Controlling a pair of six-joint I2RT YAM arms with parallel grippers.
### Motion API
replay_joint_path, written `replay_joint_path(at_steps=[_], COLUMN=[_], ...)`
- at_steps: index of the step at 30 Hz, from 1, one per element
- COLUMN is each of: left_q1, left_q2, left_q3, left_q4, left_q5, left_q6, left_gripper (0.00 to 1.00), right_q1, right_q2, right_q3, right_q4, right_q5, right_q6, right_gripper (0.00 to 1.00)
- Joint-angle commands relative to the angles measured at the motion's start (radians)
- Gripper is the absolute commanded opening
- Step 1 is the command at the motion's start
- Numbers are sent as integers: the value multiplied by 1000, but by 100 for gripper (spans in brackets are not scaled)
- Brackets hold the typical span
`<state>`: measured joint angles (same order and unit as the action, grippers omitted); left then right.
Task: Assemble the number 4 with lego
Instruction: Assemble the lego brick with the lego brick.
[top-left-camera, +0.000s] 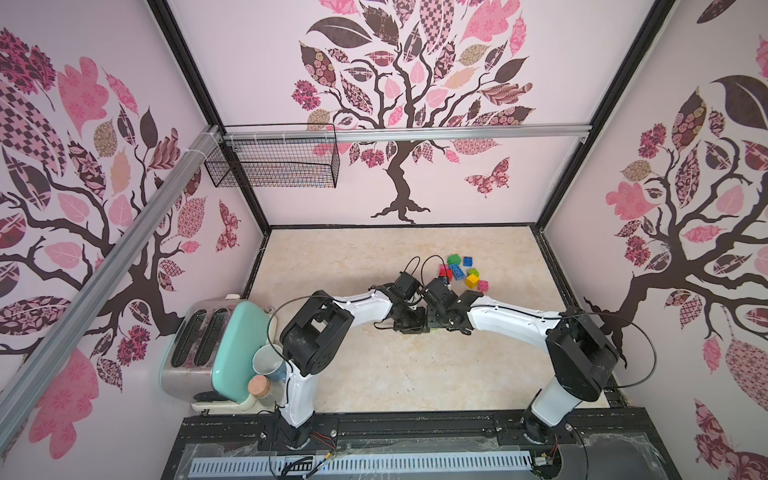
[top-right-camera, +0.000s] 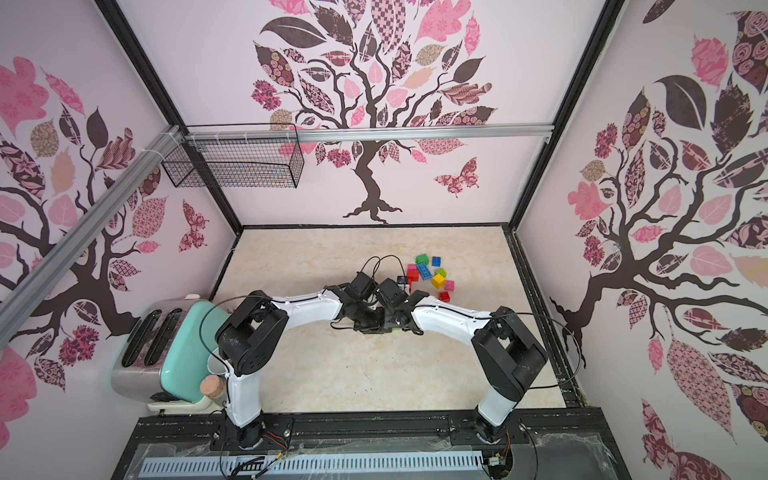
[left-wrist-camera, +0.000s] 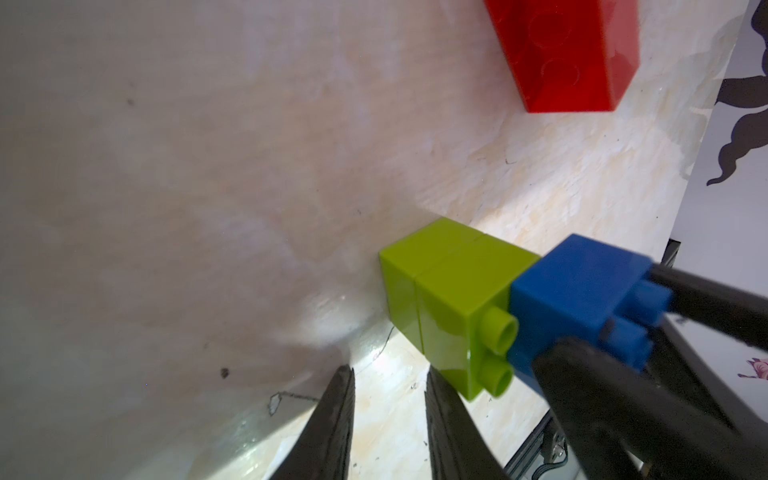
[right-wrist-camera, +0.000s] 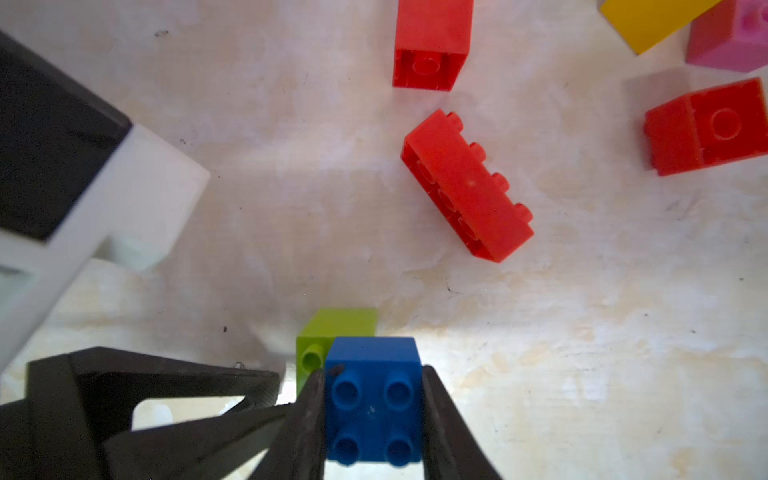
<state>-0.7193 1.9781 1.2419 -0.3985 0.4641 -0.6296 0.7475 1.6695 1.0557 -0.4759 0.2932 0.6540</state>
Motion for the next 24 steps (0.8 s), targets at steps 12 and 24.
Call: replay_joint_path(at_steps=[12,24], left_q1=[18,30], left_q2=[-80,-176], left_q3=[-48,-84], left_q4=[42,13], left_q5=[-28,-103], left_q6=[-4,7], left_gripper=[39,66], right_q1=[-8,-355], right_q2=[-102,-238], right_q3=[60,-118], right_q4=[-41,163], right_q5=[13,-189], right_q6=[-56,-251], right_gripper=[81,91])
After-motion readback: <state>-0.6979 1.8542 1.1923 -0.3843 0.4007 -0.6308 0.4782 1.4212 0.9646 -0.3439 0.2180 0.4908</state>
